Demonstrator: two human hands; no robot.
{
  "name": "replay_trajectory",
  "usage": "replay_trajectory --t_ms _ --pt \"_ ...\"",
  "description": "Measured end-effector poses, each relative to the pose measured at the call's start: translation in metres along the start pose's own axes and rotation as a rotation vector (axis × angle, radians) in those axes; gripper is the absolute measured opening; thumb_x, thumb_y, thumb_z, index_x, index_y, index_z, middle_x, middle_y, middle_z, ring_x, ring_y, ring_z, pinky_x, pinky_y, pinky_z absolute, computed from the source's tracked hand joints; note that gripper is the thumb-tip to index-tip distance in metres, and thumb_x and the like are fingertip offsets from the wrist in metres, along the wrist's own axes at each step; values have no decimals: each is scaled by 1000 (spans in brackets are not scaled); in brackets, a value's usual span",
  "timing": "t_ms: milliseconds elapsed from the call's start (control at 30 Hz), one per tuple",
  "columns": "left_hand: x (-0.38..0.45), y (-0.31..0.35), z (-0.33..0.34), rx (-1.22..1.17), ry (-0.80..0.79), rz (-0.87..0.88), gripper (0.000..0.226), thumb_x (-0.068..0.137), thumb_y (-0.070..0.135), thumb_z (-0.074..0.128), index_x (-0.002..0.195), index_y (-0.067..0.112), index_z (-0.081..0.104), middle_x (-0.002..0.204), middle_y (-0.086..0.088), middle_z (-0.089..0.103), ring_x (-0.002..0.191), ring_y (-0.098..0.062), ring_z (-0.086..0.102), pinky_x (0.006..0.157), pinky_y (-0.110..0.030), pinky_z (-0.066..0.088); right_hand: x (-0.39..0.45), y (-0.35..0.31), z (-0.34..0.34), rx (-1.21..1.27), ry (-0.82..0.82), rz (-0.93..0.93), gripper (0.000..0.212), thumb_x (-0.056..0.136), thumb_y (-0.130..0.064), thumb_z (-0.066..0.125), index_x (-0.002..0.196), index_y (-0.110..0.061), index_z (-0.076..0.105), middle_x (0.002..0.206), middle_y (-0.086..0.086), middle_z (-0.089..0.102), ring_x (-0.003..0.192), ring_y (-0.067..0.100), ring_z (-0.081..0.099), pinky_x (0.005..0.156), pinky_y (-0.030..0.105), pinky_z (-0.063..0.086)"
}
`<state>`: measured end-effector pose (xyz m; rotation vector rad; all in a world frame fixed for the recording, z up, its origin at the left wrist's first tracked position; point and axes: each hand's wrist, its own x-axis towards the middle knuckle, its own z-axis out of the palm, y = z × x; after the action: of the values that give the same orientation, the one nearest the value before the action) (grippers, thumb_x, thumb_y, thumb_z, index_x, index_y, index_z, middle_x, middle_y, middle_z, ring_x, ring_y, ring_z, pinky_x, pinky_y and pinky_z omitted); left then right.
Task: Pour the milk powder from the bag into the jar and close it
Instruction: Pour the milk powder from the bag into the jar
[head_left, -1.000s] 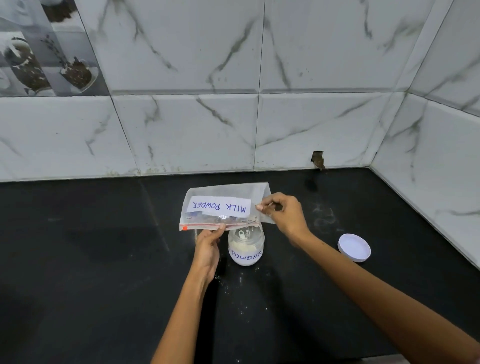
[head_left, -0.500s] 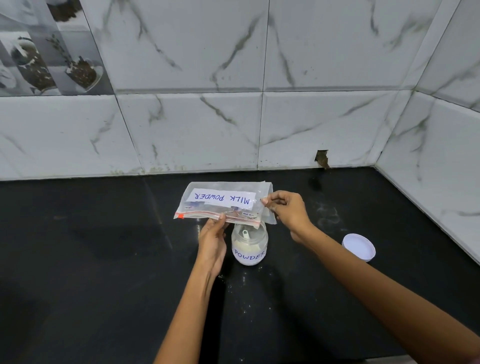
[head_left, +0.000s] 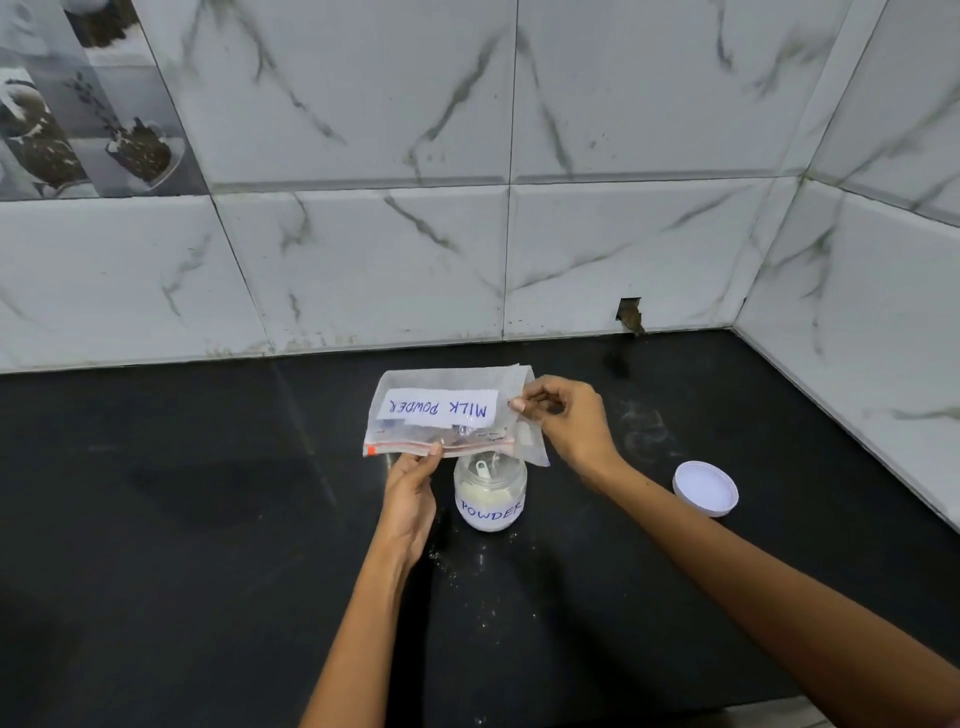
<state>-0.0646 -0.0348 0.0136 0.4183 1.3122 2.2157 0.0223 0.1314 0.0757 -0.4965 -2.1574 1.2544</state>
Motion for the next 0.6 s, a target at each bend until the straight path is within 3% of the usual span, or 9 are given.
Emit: replay_trajectory --t_ms 100,267,400,600 --pt "-2 -4 -2 4 -8 -7 40 86 13 56 126 6 56 117 0 69 114 -13 57 100 -29 38 -8 3 2 -75 -38 -29 8 78 -14 75 76 -9 70 72 -4 66 63 0 55 59 6 44" --pt "-3 -8 -1 26 -21 16 39 84 16 58 122 11 59 119 0 68 116 -13 57 101 -29 38 -12 9 -2 -41 30 32 8 79 -14 75 80 -7 71 74 0 68 69 10 60 66 25 52" --pt "0 -13 1 6 -29 35 40 82 16 59 122 11 59 121 -3 67 121 -18 54 105 -31 37 -14 6 -3 -27 51 61 8 79 -13 75 81 -7 72 77 1 70 72 12 62 72 32 54" --pt "0 -13 2 17 -52 35 40 82 18 60 121 12 59 121 -1 68 119 -14 56 102 -30 38 -19 11 -6 15 83 80 6 78 -12 76 76 -10 70 67 -10 63 58 -4 53 60 15 45"
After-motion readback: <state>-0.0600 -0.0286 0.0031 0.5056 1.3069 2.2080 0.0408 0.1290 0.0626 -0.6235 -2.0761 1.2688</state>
